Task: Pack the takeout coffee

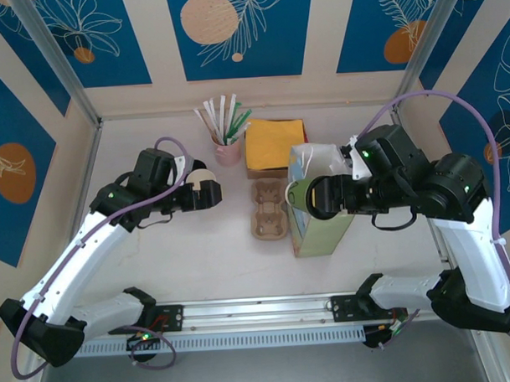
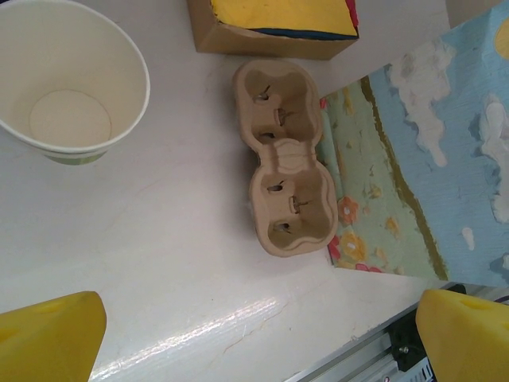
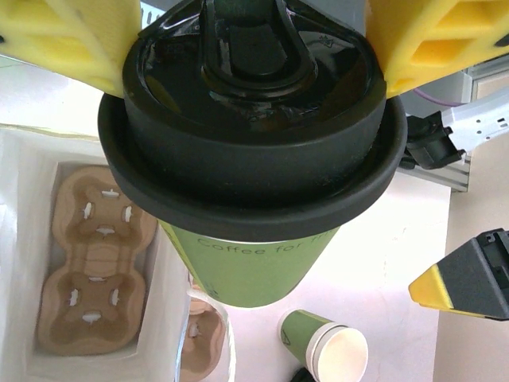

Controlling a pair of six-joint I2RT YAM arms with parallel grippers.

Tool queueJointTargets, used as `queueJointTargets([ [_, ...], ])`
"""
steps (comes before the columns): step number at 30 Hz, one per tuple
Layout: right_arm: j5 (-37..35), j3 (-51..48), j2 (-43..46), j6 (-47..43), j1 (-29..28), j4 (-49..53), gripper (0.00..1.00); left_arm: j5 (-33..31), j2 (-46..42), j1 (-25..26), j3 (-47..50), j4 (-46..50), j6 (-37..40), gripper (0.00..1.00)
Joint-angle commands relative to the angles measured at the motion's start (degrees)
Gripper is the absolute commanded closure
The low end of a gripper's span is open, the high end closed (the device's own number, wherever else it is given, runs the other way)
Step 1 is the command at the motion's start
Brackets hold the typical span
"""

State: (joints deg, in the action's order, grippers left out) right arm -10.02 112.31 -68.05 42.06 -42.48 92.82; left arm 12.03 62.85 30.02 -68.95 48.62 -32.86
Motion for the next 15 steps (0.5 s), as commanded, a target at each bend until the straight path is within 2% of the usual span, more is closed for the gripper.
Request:
queueJointTargets([
  [1, 1.41, 0.13, 0.02, -0.93, 0.6, 8.27, 0.41, 0.98, -0.07, 0.12, -1.72, -0.76, -0.01, 0.0],
  [15, 2.32, 2.55, 3.01, -2.24, 4.04, 8.48, 0.41, 0.89, 0.17, 0.29, -1.98, -0.72, 0.08, 0.0],
])
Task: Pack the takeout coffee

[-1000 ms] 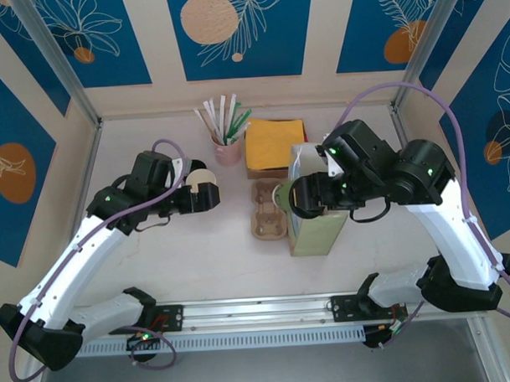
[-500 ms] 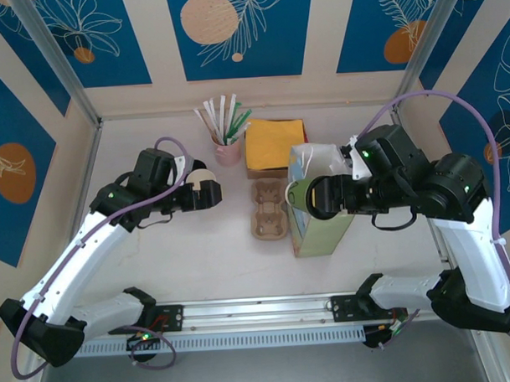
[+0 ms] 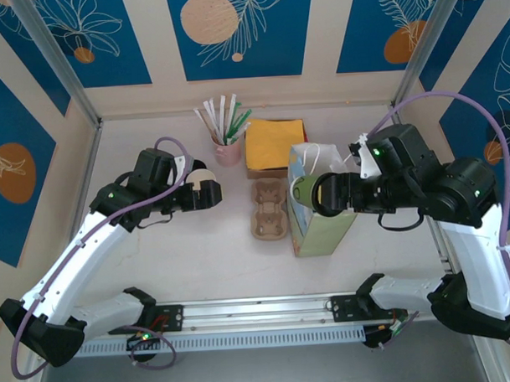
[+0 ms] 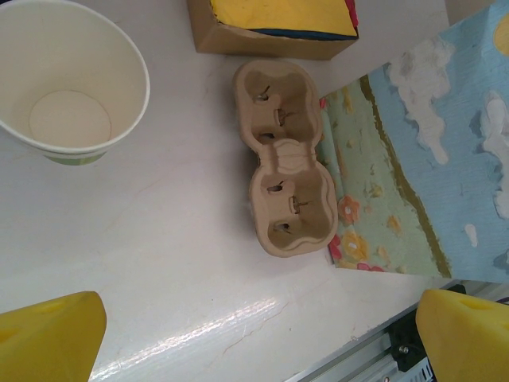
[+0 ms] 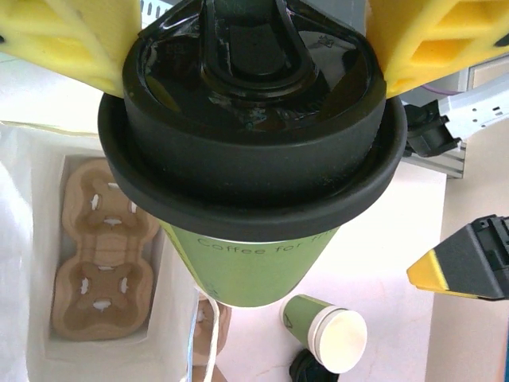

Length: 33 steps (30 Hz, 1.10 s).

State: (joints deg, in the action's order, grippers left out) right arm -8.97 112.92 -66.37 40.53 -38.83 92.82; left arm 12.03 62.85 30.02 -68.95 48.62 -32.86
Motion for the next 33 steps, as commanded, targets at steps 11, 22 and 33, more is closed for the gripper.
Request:
queueJointTargets([
  [11, -0.26, -0.52, 4.14, -0.8, 2.94, 8.61, 0.41, 0.8, 0.52, 0.69, -2.41, -0.59, 0.08, 0.0],
  [22, -1.9, -2.71, 1.37, -2.58, 6.67, 8.02, 0.41, 2.88, 0.65, 1.36, -2.95, -1.32, 0.65, 0.0],
  [33, -1.62, -2.82, -6.14, -5.09, 10.65, 7.83, 0.42, 2.83, -0.21, 2.51, -2.6, -1.03, 1.47, 0.0],
])
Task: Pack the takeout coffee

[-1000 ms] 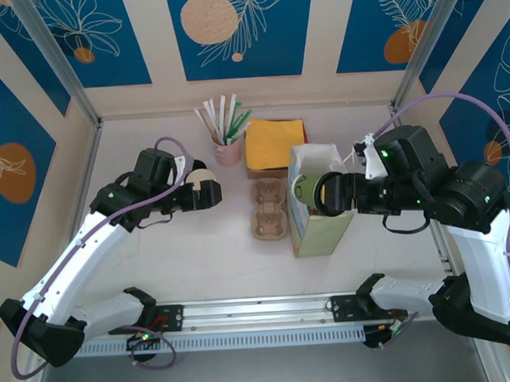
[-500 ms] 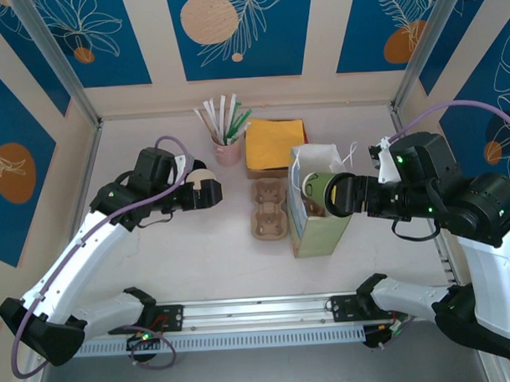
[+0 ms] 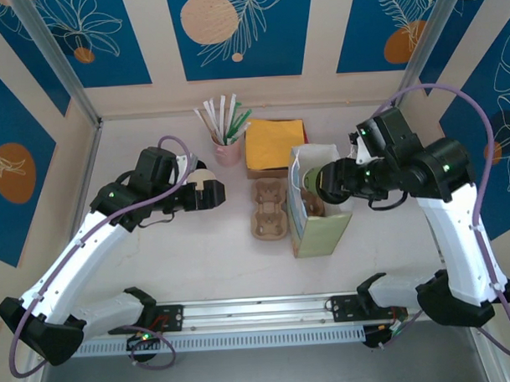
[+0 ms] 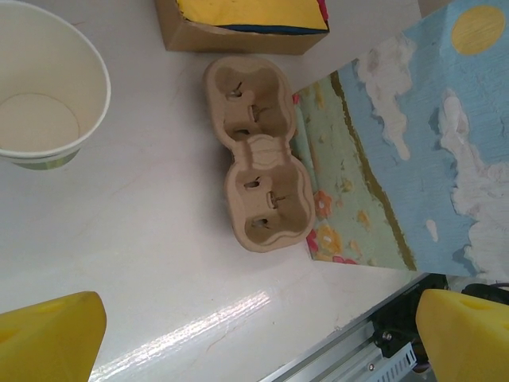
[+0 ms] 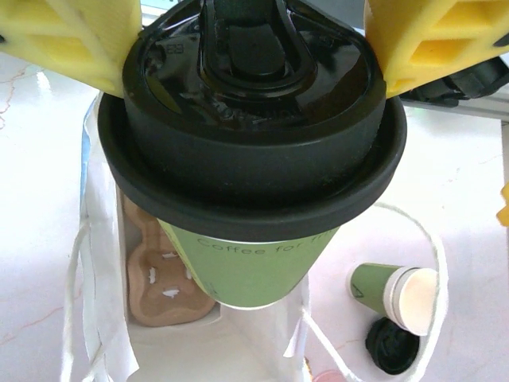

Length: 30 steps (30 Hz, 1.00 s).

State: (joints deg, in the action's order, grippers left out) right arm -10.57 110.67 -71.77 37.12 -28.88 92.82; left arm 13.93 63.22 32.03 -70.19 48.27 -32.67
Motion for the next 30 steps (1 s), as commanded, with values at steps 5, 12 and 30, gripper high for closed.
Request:
queueJointTargets([
  [5, -0.15, -1.51, -3.77, -2.05, 1.87, 7.94, 0.42, 0.44, -1.25, 0.57, -1.09, -0.11, 2.22, 0.0],
  [12, 0.37, -3.24, -6.91, -1.96, 2.25, 8.05, 0.42, 1.42, -1.52, 0.57, -0.82, -0.32, 2.61, 0.0],
  [30, 0.46, -6.4, -11.89, -1.74, 0.59, 8.08, 0.42, 1.53, -2.13, 0.58, 0.58, -0.68, 3.61, 0.0],
])
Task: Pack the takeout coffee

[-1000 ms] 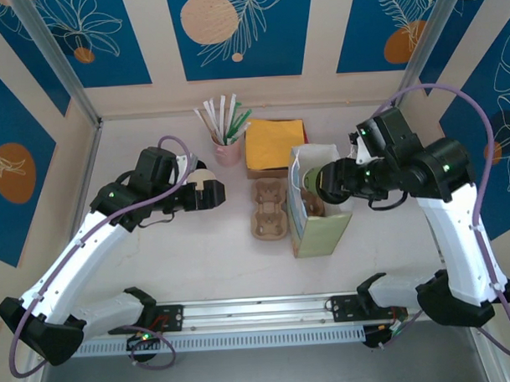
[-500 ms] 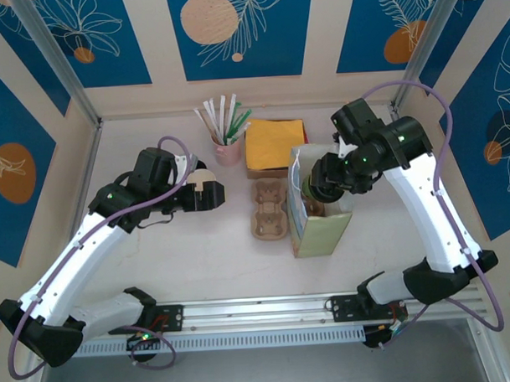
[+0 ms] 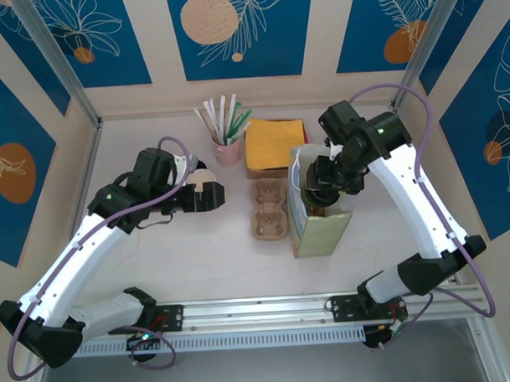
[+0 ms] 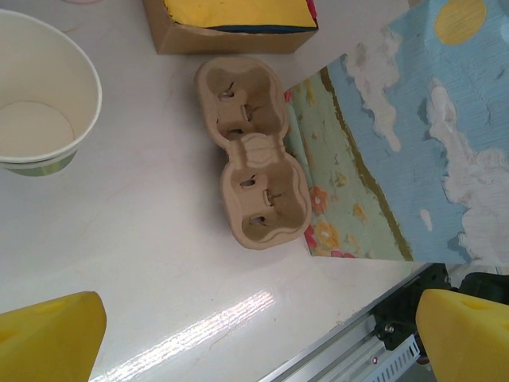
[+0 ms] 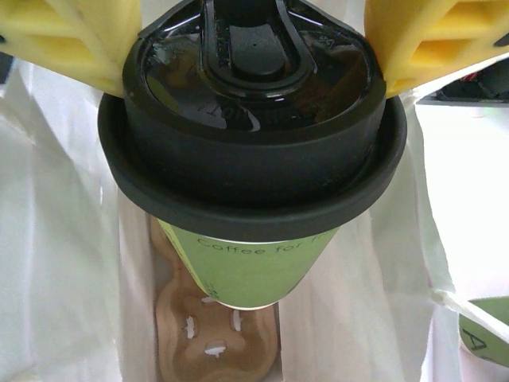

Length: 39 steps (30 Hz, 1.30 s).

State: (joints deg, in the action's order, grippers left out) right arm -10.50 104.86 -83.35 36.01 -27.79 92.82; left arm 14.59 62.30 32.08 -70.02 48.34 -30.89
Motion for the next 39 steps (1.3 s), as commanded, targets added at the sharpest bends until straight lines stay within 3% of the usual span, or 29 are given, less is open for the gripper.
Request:
queueJointTargets([
  [1, 0.35, -0.83, -0.5, -0.64, -0.61, 8.17, 0.42, 0.88, -1.22, 0.53, 0.49, -0.81, 1.89, 0.0],
  [39, 0.71, -8.11, -5.1, -2.57, -0.77, 8.7, 0.42, 2.59, -3.06, 0.53, 3.27, -2.9, 2.59, 0.0],
])
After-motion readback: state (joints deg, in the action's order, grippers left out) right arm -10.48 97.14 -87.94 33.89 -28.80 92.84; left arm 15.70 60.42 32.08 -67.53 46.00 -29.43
